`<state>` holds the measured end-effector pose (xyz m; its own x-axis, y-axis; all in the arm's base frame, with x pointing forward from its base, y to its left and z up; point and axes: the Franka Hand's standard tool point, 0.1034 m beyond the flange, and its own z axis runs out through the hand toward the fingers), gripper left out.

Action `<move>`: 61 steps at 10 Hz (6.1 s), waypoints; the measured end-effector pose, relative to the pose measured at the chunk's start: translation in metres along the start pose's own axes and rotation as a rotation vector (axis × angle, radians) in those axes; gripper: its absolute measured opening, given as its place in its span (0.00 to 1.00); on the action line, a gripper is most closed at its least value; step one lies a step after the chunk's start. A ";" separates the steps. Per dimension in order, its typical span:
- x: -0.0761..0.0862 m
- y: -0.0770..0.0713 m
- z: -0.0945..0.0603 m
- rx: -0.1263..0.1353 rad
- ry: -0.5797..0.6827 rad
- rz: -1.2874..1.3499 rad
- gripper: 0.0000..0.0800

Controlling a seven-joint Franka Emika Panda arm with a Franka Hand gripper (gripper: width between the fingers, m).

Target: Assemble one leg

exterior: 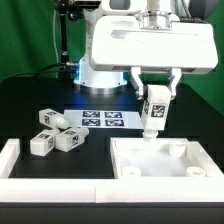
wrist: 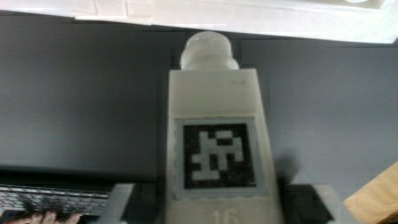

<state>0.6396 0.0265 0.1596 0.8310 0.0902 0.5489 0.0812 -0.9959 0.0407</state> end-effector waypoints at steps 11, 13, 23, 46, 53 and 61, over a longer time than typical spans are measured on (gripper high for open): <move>-0.013 -0.084 0.038 0.066 0.028 0.071 0.36; -0.020 -0.094 0.039 0.056 0.024 0.043 0.36; -0.044 -0.090 0.062 0.037 0.011 0.034 0.36; -0.040 -0.085 0.069 0.059 -0.594 0.478 0.36; -0.038 -0.085 0.072 -0.195 -0.549 1.369 0.36; -0.042 -0.095 0.070 -0.022 -0.570 0.600 0.81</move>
Offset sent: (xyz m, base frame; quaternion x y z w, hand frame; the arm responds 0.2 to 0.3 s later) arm 0.0391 0.0505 -0.0275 0.0623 0.0688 0.0648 0.9936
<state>0.6357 0.1183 0.0744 0.8818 -0.4709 -0.0244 -0.4707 -0.8760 -0.1051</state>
